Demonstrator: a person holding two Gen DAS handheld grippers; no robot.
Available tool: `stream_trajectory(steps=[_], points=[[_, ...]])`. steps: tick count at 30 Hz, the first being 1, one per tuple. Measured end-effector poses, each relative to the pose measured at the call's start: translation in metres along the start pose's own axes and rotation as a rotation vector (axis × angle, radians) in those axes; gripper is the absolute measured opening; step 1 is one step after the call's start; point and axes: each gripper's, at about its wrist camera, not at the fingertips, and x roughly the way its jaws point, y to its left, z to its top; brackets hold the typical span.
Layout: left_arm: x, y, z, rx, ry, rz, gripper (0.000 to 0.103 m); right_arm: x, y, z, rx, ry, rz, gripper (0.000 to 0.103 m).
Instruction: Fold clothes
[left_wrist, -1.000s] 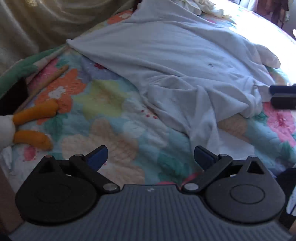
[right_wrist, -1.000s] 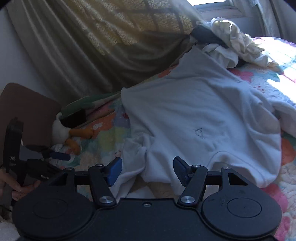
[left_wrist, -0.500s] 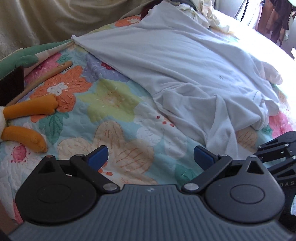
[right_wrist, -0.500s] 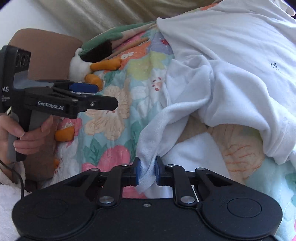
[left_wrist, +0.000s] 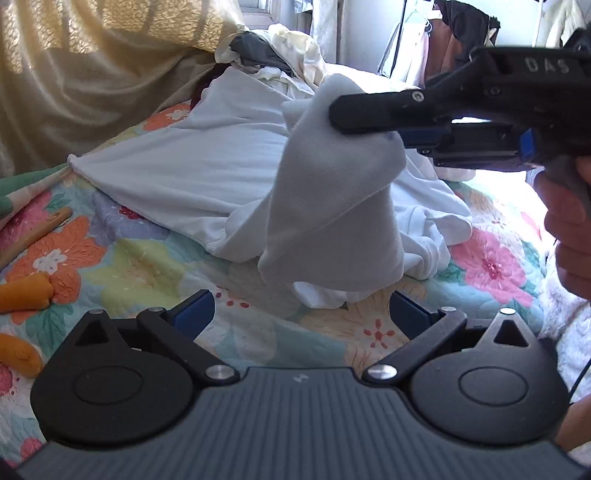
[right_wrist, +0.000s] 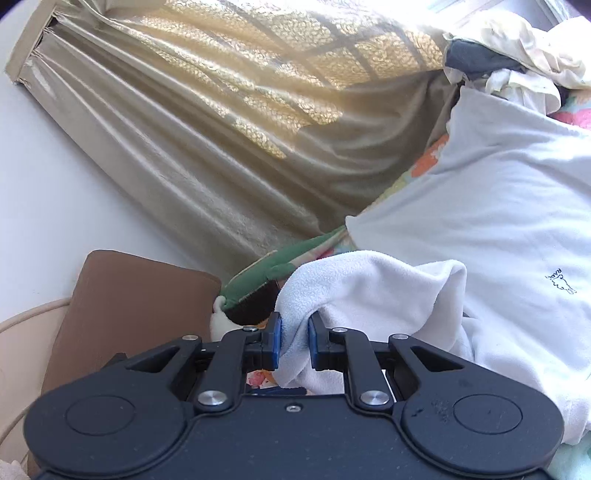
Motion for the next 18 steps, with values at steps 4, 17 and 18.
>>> stream_trajectory(steps=[4, 17, 18], points=[[0.006, -0.008, 0.004, -0.011, -0.035, 0.061, 0.103, -0.007, 0.010, -0.008, -0.019, 0.045, 0.005, 0.018], [-0.033, 0.010, 0.020, 0.046, -0.196, 0.490, 0.011, -0.019, -0.003, -0.026, -0.016, 0.006, -0.105, 0.047], [-0.039, 0.021, 0.024, 0.017, -0.208, 0.541, 0.011, -0.023, -0.007, -0.028, -0.009, -0.013, -0.140, 0.050]])
